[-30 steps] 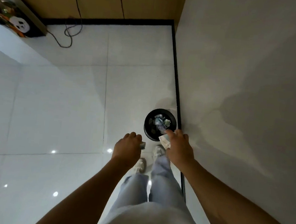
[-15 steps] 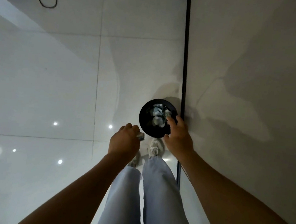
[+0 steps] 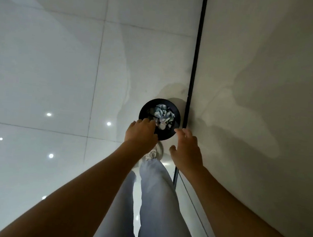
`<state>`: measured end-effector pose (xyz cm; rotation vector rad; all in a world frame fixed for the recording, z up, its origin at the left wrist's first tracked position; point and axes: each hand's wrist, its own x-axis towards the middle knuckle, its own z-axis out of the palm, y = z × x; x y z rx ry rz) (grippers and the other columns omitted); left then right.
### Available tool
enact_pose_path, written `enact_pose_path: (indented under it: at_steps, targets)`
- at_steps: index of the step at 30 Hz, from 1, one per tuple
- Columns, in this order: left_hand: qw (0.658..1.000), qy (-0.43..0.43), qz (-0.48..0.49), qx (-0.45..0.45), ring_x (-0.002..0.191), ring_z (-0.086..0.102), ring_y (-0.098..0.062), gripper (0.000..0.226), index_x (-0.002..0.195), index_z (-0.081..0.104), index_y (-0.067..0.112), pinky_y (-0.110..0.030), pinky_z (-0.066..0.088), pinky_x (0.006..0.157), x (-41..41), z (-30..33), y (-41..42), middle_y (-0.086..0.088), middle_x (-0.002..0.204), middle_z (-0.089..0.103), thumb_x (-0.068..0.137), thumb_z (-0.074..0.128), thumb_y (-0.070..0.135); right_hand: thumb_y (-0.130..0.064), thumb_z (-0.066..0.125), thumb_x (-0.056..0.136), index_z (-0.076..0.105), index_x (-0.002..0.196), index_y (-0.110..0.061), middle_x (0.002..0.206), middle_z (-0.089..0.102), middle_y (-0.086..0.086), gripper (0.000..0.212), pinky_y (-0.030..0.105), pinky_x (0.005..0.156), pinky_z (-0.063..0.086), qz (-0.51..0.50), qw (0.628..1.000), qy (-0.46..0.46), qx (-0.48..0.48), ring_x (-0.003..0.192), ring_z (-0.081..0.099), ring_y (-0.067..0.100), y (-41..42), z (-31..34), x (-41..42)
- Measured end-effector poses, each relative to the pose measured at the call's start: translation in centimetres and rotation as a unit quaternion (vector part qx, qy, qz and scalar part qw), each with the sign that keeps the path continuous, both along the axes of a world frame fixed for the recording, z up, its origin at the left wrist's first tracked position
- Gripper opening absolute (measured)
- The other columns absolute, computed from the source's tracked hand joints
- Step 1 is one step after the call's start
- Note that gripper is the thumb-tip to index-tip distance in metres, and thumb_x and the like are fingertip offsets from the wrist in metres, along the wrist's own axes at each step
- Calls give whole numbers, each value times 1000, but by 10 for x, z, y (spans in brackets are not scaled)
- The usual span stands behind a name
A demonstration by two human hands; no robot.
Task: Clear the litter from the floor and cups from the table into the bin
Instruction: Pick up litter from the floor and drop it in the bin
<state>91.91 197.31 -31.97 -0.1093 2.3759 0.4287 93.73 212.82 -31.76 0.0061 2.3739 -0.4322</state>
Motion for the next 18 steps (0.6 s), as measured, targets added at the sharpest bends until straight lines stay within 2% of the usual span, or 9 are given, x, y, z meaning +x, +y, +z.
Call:
enact_pose_path:
  at_steps: [4,7,10,14,18]
  targets:
    - [998,43,33,-20,127,47,-21,41,135,47,16,-35,30,110,32,42,-24,-3,135,54,97,44,32,-28,57,93,27,148,-22,151,31,8,63,38,103,43,92,995,6,33,133,37,27,-30,35,-5]
    - [995,49,71,-49,132,42,-19,44,139,42,16,-36,22,117,63,81,-48,-2,141,49,100,39,36,-26,54,94,28,147,-21,151,31,8,59,41,106,41,176,984,23,28,136,33,29,-63,73,-3]
    - [988,66,125,-64,129,45,-20,42,135,46,14,-34,24,115,97,117,-67,-3,136,52,100,36,36,-25,54,94,32,145,-19,148,36,8,56,43,107,39,251,967,46,15,134,35,30,-96,111,7]
    - [972,73,211,-78,130,43,-21,42,135,45,14,-35,24,116,152,152,-91,-3,136,51,100,35,36,-23,52,94,33,142,-20,142,40,6,52,39,97,45,336,940,58,5,126,39,29,-144,153,38]
    - [942,79,310,-97,129,42,-21,42,135,44,14,-35,22,117,228,176,-121,-3,136,51,100,34,37,-23,49,94,33,141,-20,140,41,6,50,38,93,44,453,889,64,10,123,40,28,-198,181,97]
